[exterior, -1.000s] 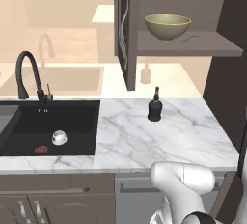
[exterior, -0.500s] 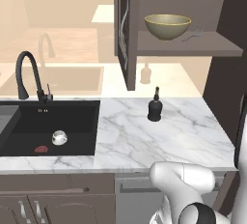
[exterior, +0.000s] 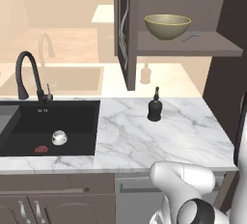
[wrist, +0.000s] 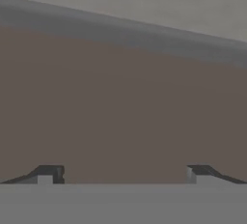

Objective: Pick the mug and place it in the sink. Pick the bowl and place it in the open cabinet and then close the cabinet.

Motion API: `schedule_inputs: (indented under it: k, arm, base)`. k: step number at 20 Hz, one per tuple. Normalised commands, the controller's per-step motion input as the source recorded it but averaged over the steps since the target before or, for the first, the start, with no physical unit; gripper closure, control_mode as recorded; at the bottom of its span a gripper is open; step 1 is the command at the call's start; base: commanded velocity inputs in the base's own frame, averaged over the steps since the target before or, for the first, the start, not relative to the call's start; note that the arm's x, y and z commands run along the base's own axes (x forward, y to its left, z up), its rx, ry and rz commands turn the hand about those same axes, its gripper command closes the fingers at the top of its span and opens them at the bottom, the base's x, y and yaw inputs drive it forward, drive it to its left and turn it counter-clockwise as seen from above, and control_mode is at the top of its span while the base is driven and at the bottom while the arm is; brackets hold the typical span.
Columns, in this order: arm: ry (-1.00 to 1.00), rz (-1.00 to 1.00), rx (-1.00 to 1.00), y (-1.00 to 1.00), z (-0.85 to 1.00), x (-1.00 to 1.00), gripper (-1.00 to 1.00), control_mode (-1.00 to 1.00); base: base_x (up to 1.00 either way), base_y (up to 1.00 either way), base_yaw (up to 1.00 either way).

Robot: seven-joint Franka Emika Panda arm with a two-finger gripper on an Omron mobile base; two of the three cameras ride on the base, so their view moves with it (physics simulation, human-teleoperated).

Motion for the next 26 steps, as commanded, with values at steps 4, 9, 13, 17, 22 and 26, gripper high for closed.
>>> schedule_inputs:
  k: [4,9,13,17,22,26]
  arm:
    - [-0.03,0.00,-0.03,0.00,-0.18,0.26,-1.00,-1.00]
    - [-0.08,0.05,-0.01,0.37,-0.30,0.21,-1.00,-1.00]
    - [-0.04,0.01,0.00,0.40,-0.17,0.38,-1.00,-1.00]
    - [-0.02,0.00,0.00,0.41,-0.07,0.48,-1.00,-1.00]
    - [0.00,0.00,0.00,0.29,0.01,0.28,-1.00,-1.00]
    - [0.00,0.00,0.00,0.10,0.10,0.20,-1.00,-1.00]
  base:
    - [0.00,0.00,0.00]
    - [0.00,0.00,0.00]
    - [0.00,0.00,0.00]
    - [0.00,0.00,0.00]
    - [0.00,0.00,0.00]
    - [0.00,0.00,0.00]
